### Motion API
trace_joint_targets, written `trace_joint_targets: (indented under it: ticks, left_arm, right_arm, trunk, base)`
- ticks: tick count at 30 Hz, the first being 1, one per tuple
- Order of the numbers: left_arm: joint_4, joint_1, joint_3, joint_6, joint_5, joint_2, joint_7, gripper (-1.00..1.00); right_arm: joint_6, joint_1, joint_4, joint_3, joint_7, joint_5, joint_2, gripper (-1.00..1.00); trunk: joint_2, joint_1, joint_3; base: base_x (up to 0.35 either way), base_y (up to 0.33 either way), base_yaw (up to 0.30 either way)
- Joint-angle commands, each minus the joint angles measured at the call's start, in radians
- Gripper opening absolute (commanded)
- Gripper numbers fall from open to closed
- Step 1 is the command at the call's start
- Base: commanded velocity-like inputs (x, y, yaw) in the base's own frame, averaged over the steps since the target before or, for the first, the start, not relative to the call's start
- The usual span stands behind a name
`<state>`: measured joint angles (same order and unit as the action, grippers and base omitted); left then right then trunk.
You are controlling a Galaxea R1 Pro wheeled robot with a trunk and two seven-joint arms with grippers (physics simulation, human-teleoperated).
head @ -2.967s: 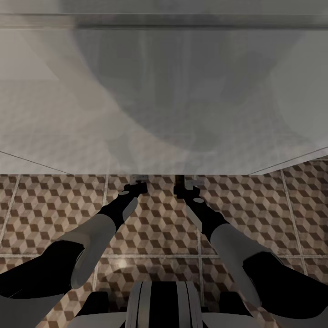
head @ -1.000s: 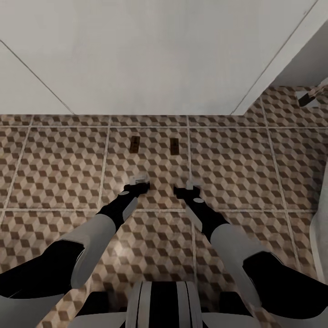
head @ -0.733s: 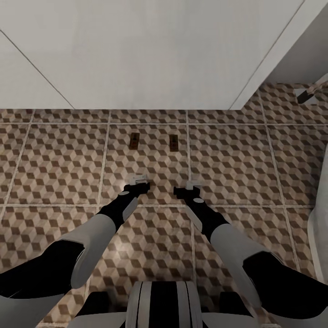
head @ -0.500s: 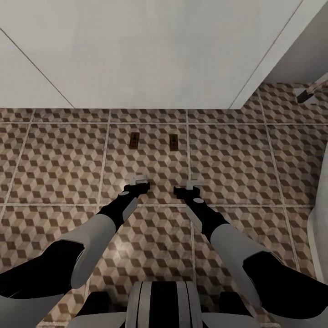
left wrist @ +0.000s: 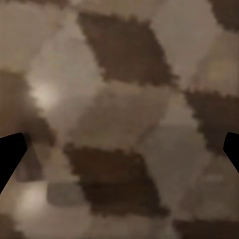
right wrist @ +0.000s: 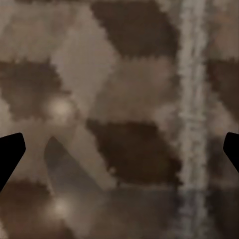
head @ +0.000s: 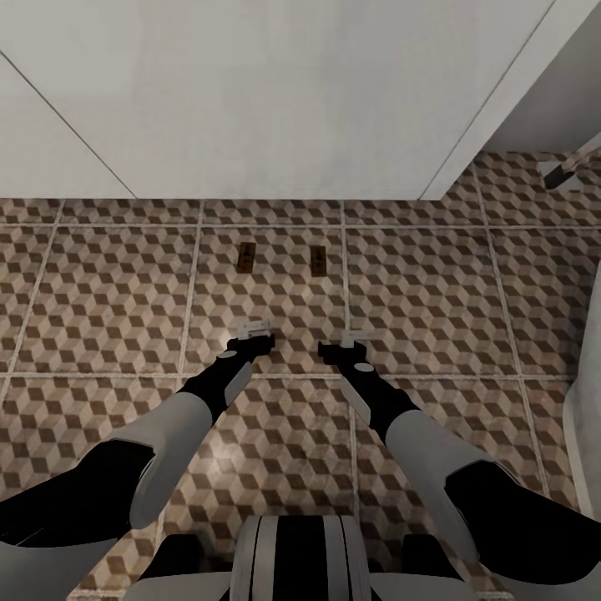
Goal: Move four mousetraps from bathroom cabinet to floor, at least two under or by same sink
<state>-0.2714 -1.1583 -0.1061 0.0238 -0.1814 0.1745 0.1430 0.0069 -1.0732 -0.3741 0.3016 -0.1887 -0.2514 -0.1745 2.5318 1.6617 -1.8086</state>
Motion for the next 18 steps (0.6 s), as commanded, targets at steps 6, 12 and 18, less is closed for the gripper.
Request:
trace_joint_targets:
  ticks: [6, 12, 18]
  left_arm:
    - [0.000, 0.000, -0.005, 0.004, -0.015, 0.000, 0.007, 1.00]
    - [0.000, 0.000, -0.004, 0.004, -0.016, 0.000, 0.006, 1.00]
    - [0.000, 0.000, -0.004, 0.004, -0.016, 0.000, 0.007, 1.00]
  right_arm:
    - [0.001, -0.001, 0.000, 0.006, -0.008, -0.008, 0.000, 1.00]
    - [0.001, -0.001, 0.000, 0.007, -0.008, -0.008, 0.000, 1.00]
    - [0.001, -0.001, 0.000, 0.007, -0.009, -0.008, 0.000, 1.00]
  trunk:
    - [0.000, 0.000, -0.001]
    - [0.000, 0.000, -0.001]
    - [0.000, -0.001, 0.003]
  base:
    - [-0.007, 0.000, 0.000]
    - [-0.138, 0.000, 0.000]
    - [-0.082, 0.000, 0.000]
